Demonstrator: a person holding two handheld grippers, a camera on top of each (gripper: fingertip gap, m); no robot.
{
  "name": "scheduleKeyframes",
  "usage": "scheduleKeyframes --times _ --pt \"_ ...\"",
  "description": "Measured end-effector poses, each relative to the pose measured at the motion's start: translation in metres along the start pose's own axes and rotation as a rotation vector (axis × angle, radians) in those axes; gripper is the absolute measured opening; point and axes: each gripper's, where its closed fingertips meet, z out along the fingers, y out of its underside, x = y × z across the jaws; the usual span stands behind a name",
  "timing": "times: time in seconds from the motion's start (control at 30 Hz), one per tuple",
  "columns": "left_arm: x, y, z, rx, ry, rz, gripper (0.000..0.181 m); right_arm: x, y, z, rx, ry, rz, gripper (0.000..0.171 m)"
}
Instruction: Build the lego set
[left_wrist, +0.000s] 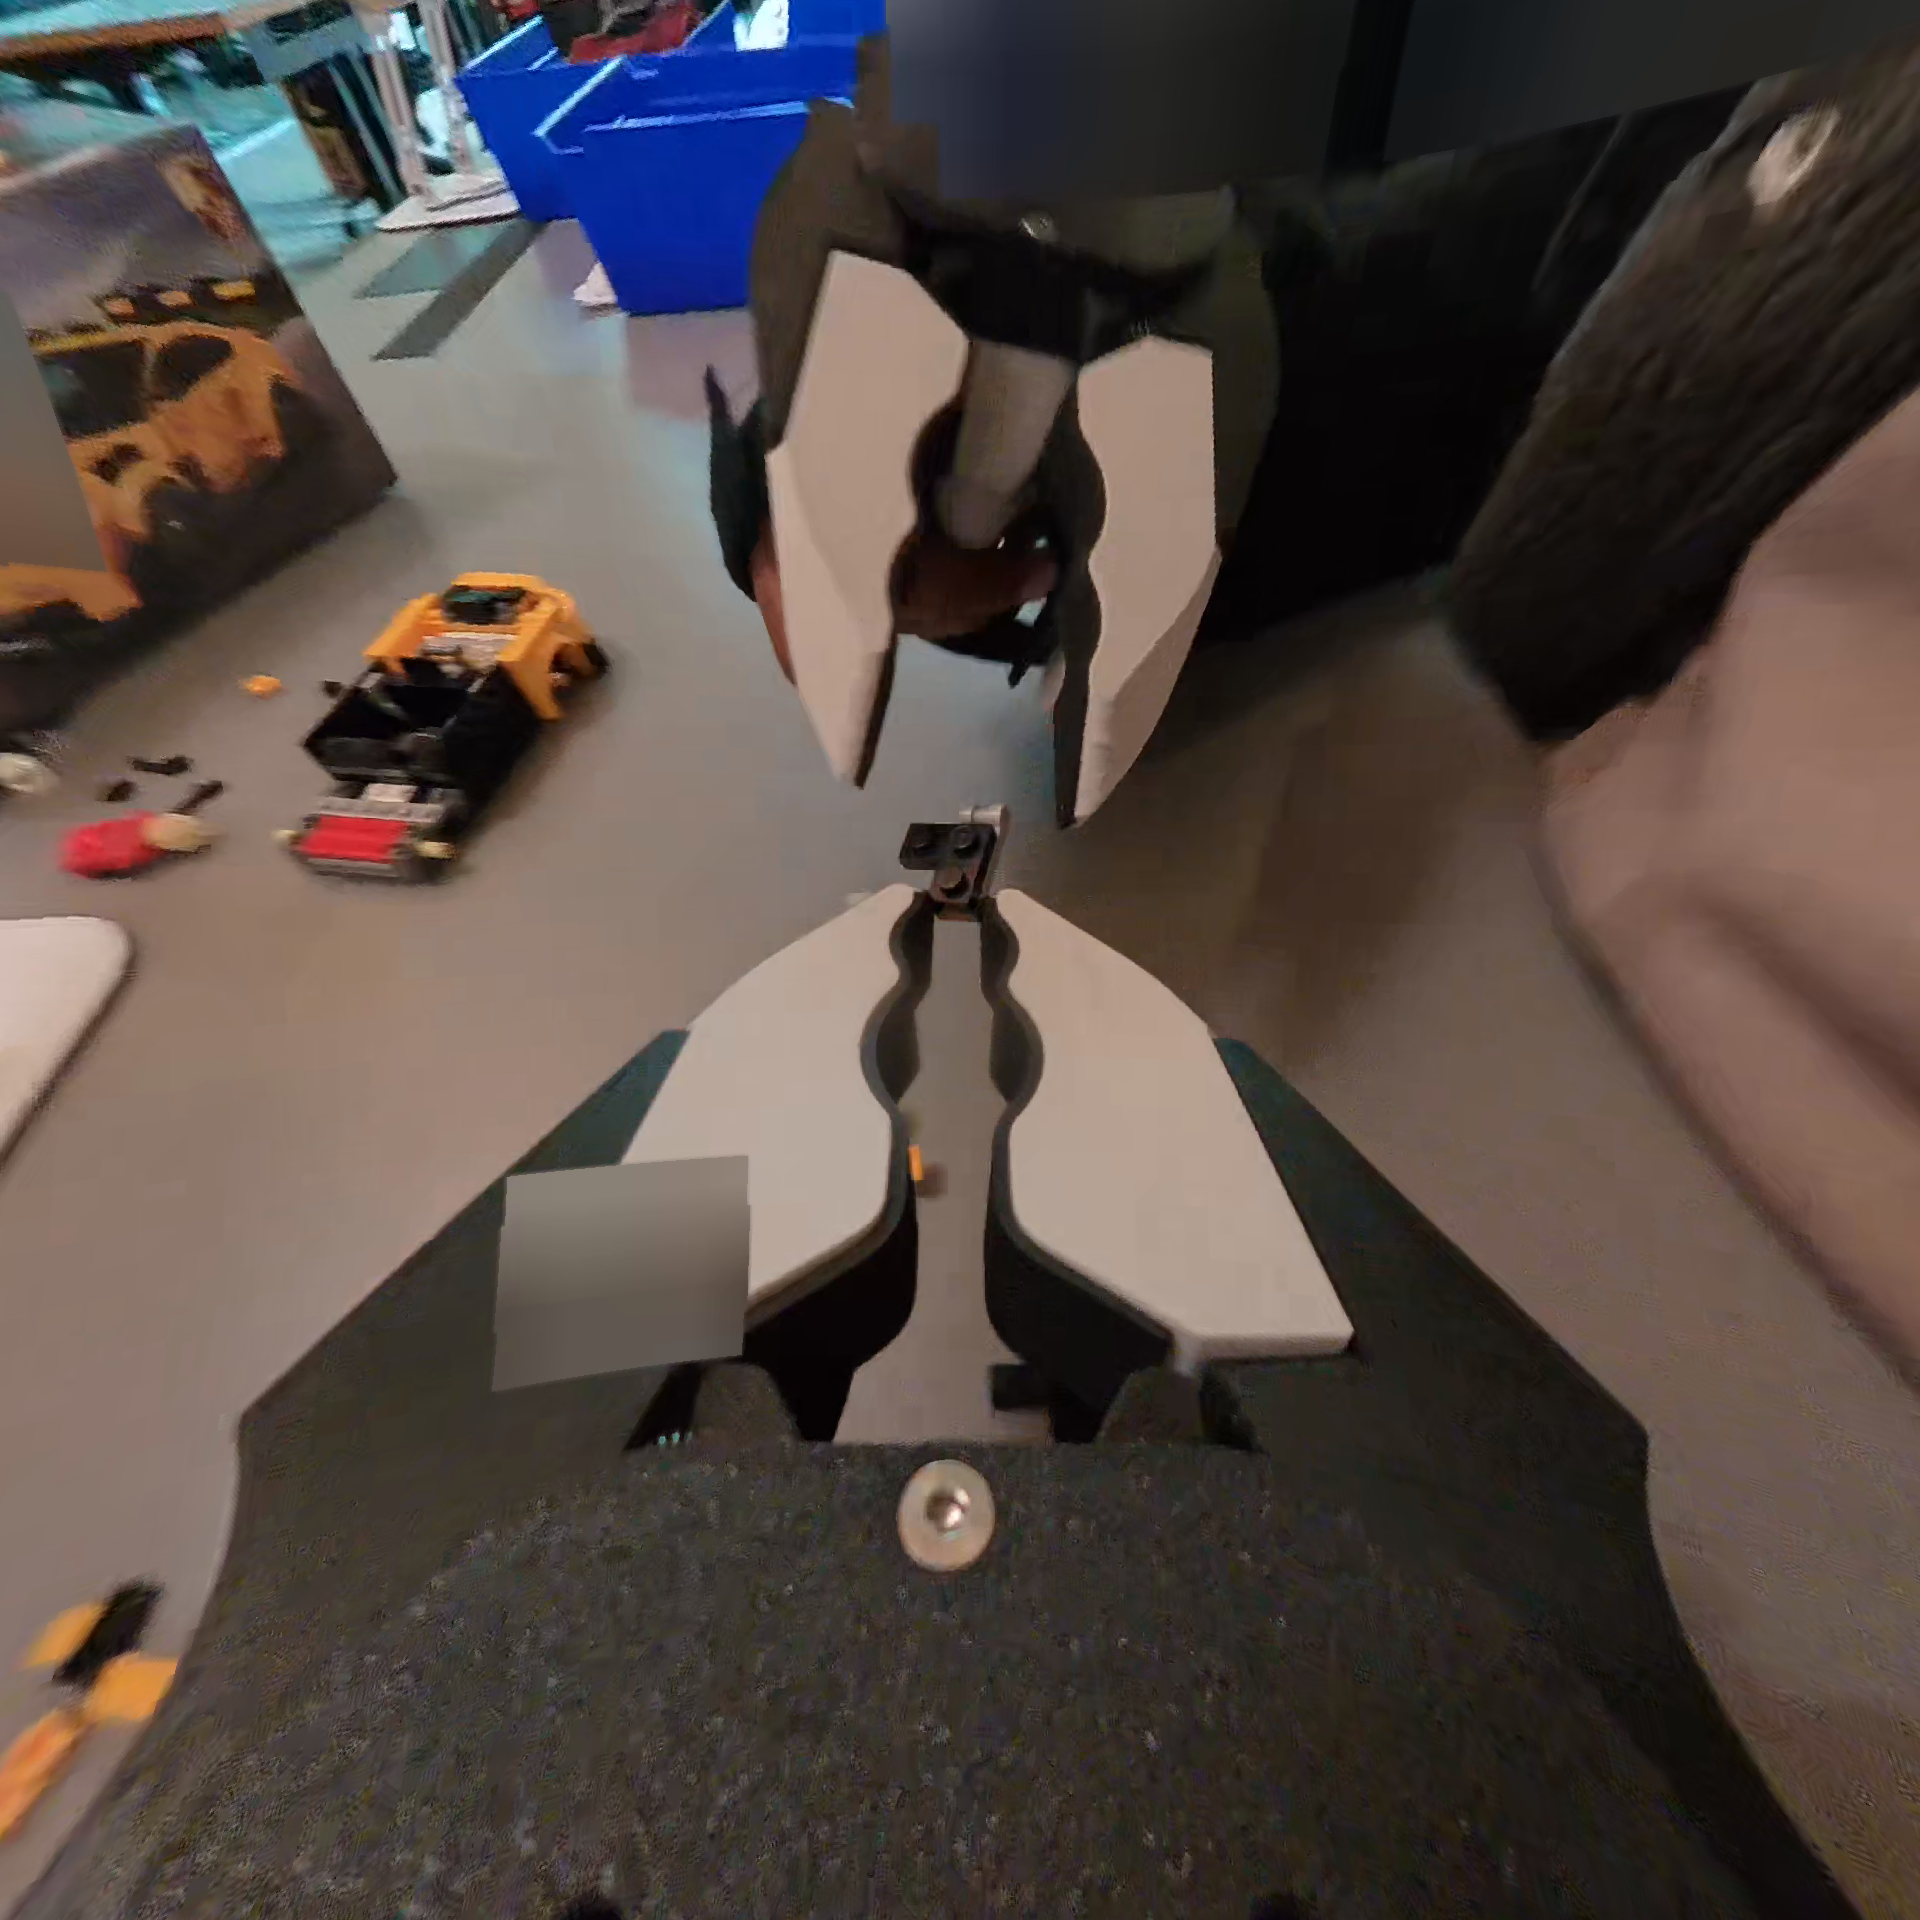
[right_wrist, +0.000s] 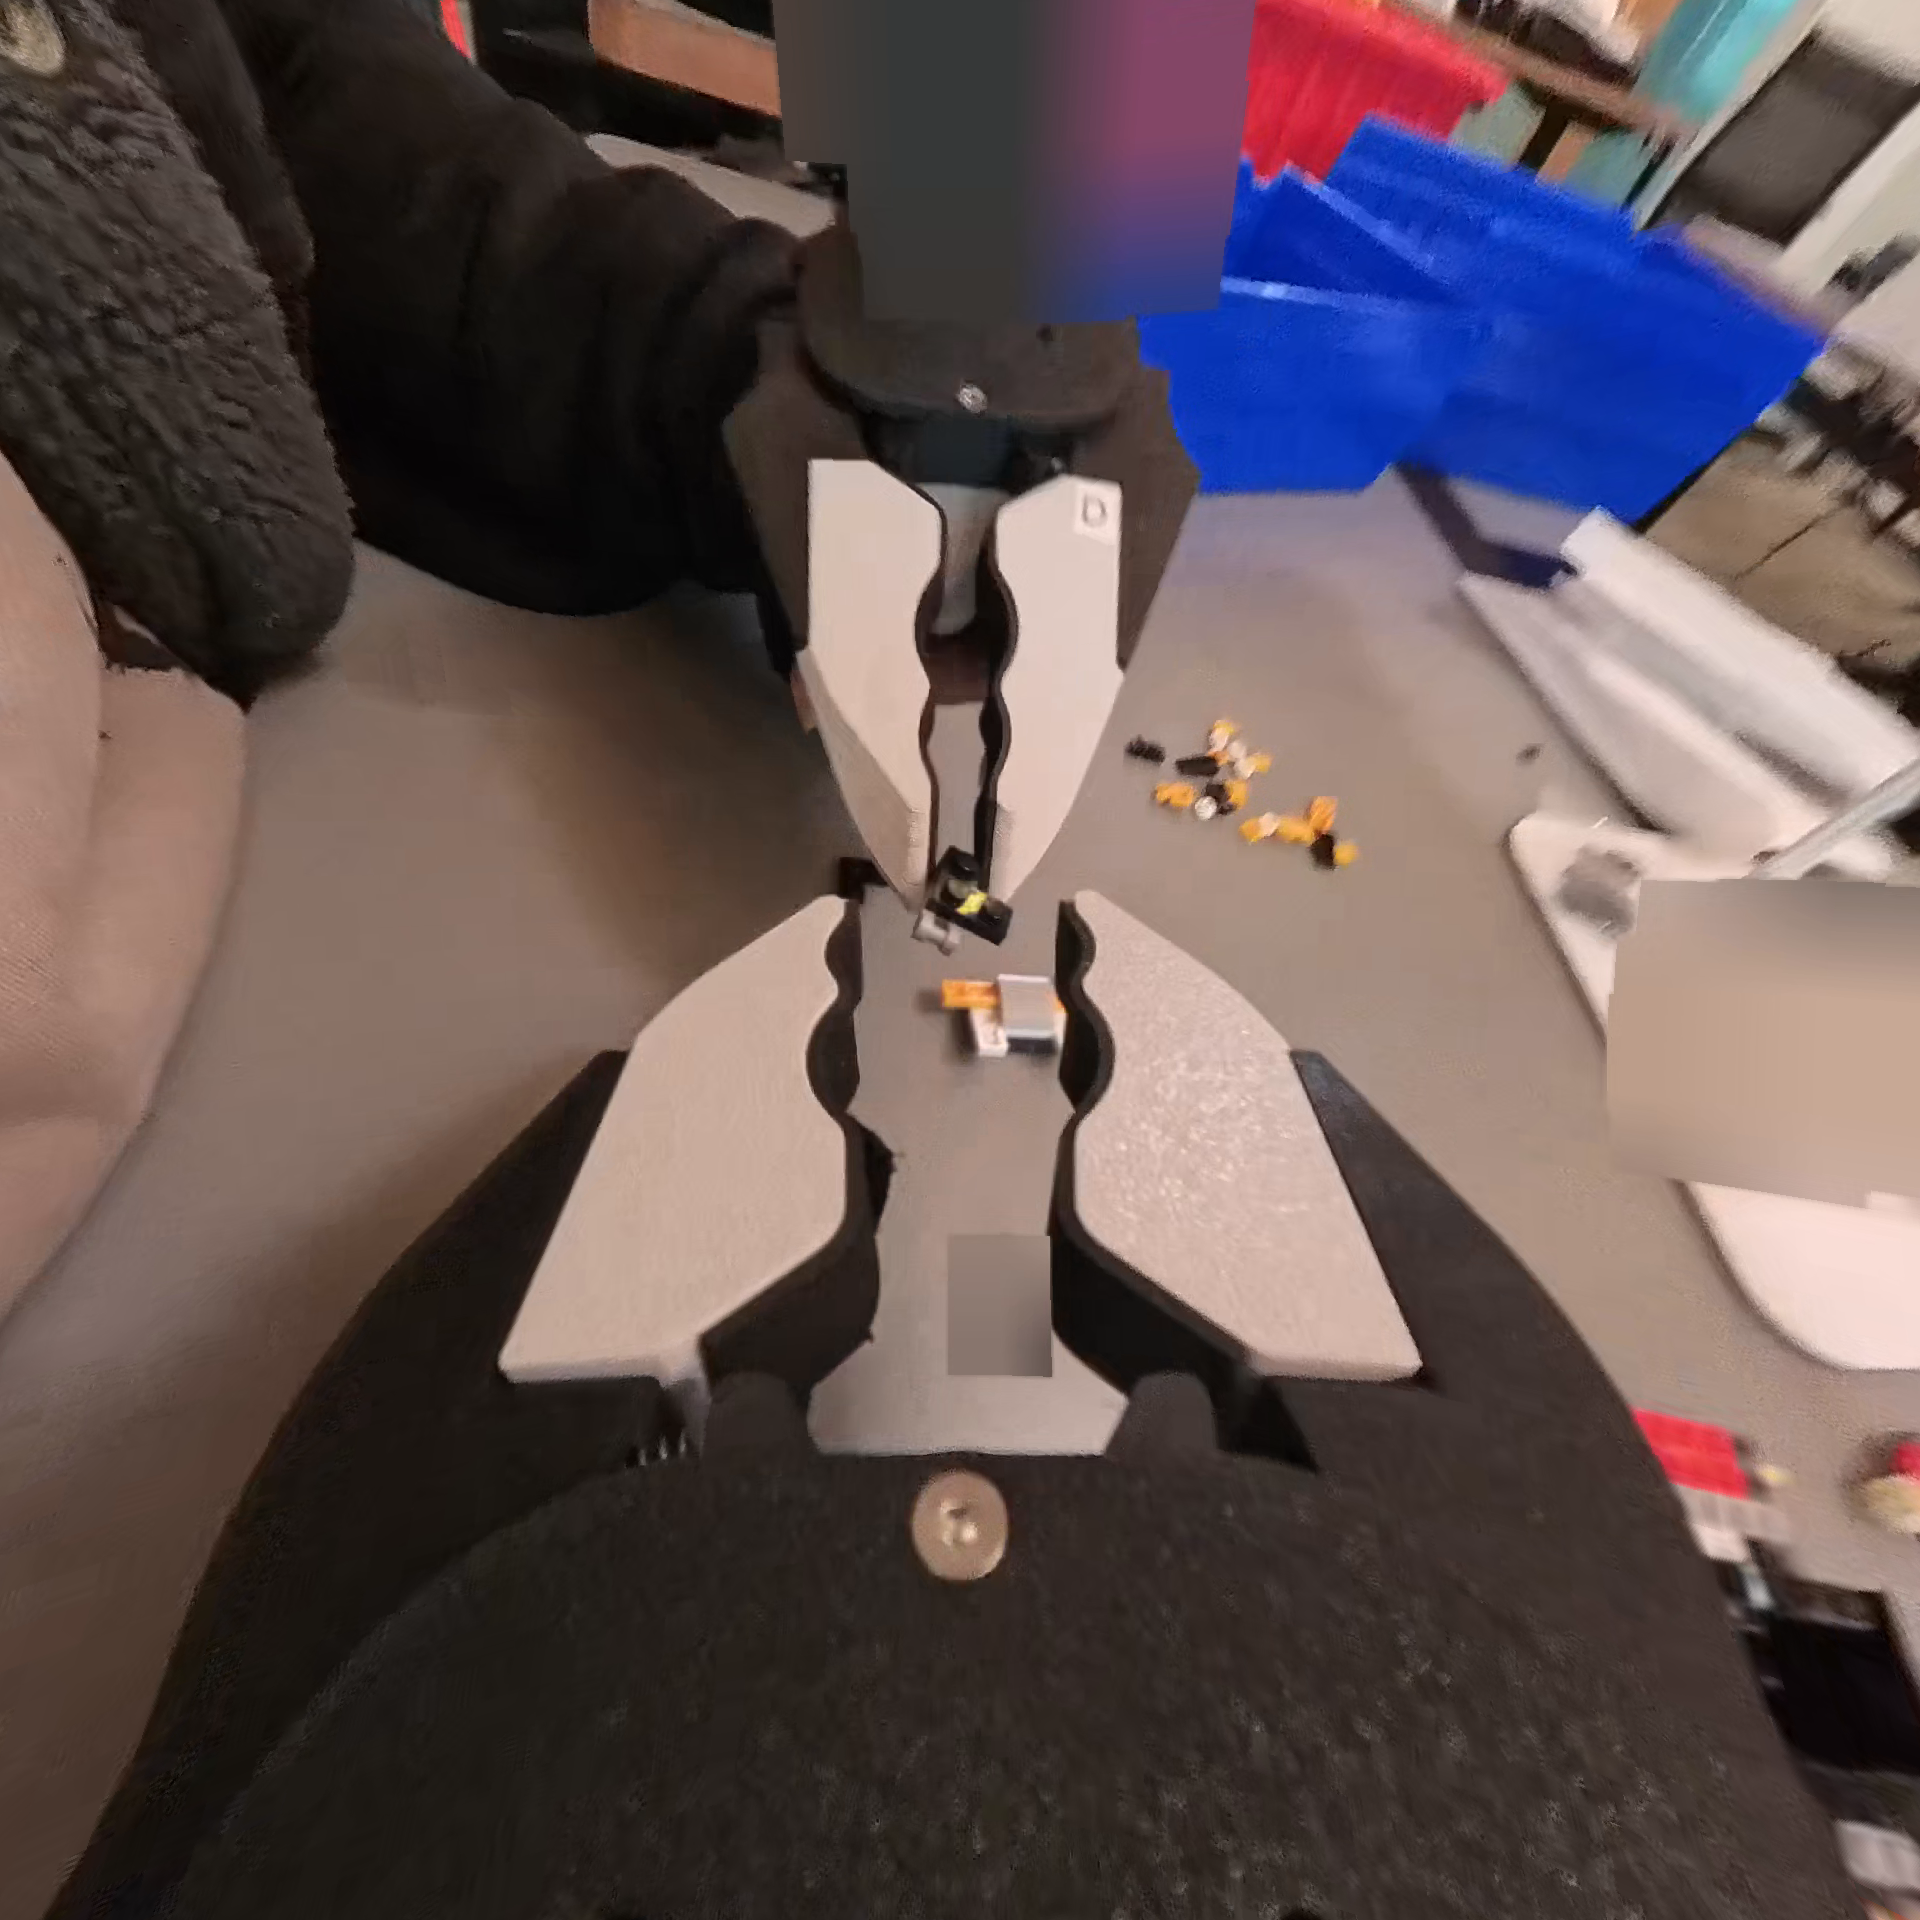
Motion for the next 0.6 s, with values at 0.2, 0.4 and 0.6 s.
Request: scheduleKeyframes --times 0.2,0.4,0.6 --pt "-0.002 0.01 0.006 -0.085 -0.092 0.187 0.008 -0.001 0.022 0.011 -0.115 -0.036 0.119 0.027" --pt "0.0 0.018 0.007 -0.124 -0.055 0.149 0.008 -0.004 0.03 0.013 -0.169 -0.038 0.09 0.018" --pt "-0.033 0.027 -0.021 -0.119 -0.096 -0.025 0.009 -0.024 0.059 0.016 -0.362 -0.13 0.061 0.018"
